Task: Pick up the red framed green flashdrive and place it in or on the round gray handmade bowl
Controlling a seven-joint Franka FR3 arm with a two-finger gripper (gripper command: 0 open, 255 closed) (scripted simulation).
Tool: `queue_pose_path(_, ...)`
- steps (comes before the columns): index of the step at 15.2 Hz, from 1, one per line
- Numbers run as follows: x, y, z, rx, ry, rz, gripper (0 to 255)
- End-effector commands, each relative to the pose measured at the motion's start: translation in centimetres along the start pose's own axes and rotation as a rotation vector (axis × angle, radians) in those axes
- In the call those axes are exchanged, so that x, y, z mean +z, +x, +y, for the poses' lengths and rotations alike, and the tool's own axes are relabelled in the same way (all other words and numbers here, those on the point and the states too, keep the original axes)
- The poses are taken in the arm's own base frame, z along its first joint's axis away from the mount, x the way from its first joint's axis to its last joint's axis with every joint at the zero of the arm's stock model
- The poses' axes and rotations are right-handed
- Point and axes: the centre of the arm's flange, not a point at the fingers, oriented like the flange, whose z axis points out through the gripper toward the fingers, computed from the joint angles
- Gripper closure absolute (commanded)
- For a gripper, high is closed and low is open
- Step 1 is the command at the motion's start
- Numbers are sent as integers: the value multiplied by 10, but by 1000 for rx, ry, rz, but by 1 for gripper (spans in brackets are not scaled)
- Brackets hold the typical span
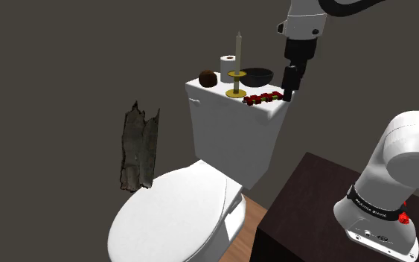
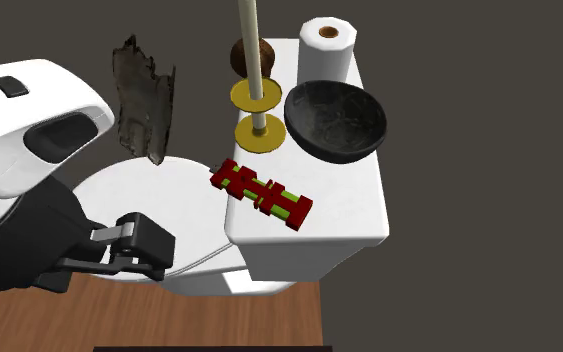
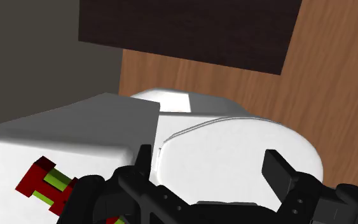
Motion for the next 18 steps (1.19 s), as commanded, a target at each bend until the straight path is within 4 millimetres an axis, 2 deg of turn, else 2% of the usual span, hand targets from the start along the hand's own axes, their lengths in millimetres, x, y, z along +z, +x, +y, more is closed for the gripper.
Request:
queue_pose_path(1,0,0,0,0,0,0,0)
queue_pose_path(5,13,21,47,-226,5,6,0)
queue_pose_path(10,30,60,98,-509,11,13,0)
queue_pose_path(14,44,101,129,-735,17,18,0)
queue_pose_path(17,54,136,145,-905,20,23,0)
queue_pose_path(18,55,142,147,-932,21,23,0)
